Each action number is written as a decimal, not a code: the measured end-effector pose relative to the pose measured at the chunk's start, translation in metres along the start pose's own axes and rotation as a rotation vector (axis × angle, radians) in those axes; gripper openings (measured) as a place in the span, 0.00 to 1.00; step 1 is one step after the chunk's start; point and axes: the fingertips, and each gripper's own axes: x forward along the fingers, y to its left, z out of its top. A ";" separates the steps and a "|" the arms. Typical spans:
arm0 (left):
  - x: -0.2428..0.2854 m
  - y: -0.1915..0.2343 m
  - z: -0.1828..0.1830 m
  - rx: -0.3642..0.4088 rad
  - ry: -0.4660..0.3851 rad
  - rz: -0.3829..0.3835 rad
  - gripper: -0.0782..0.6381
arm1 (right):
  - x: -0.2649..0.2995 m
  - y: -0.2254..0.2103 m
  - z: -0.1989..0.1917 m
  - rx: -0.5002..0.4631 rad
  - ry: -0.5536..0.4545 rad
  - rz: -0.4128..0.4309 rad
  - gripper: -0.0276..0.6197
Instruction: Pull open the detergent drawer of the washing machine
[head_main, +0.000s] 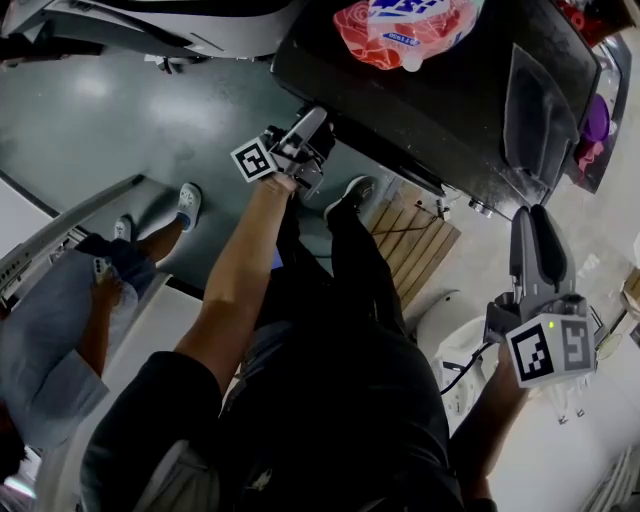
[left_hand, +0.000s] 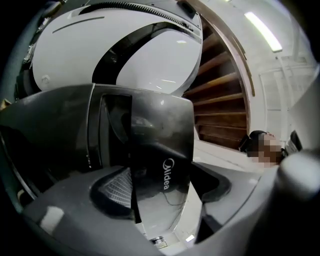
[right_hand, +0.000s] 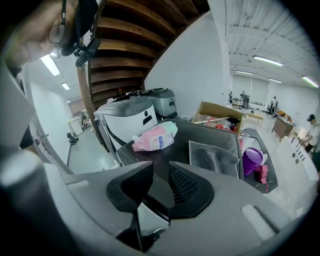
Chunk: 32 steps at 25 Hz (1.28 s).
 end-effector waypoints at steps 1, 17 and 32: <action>-0.005 -0.003 -0.001 -0.007 -0.001 -0.008 0.66 | 0.000 -0.001 -0.002 0.004 0.003 -0.004 0.16; -0.095 -0.045 -0.024 -0.077 -0.063 -0.002 0.62 | 0.014 0.010 -0.022 0.059 0.013 0.007 0.16; -0.122 -0.067 -0.039 -0.053 0.124 0.027 0.62 | 0.014 0.039 -0.035 0.101 -0.003 0.024 0.16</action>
